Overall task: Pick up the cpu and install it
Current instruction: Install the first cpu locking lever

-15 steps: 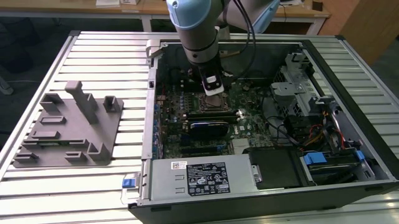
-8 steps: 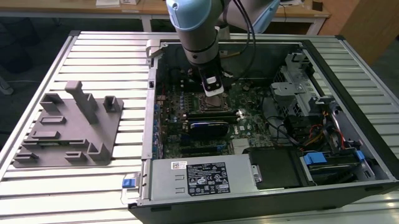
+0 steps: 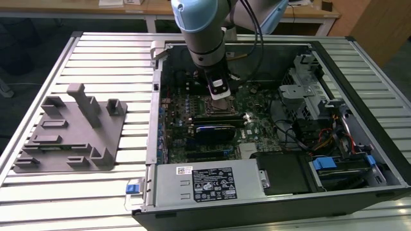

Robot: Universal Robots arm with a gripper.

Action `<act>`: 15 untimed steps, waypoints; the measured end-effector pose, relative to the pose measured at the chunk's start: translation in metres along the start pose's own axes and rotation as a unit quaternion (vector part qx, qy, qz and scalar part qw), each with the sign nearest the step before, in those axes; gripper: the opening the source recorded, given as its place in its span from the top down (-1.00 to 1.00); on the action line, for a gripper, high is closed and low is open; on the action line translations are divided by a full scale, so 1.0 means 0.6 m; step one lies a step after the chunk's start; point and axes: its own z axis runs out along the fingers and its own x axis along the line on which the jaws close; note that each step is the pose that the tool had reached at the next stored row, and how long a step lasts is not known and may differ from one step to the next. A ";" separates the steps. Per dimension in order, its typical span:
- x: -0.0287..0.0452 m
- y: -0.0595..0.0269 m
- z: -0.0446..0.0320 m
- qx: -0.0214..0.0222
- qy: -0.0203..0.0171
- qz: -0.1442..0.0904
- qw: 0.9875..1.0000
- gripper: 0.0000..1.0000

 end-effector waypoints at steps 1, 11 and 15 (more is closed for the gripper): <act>0.000 0.000 0.000 0.000 0.000 0.000 1.000 0.79; -0.004 0.000 0.002 0.000 0.000 0.000 1.000 0.79; -0.006 0.000 0.002 0.000 0.000 0.000 1.000 0.79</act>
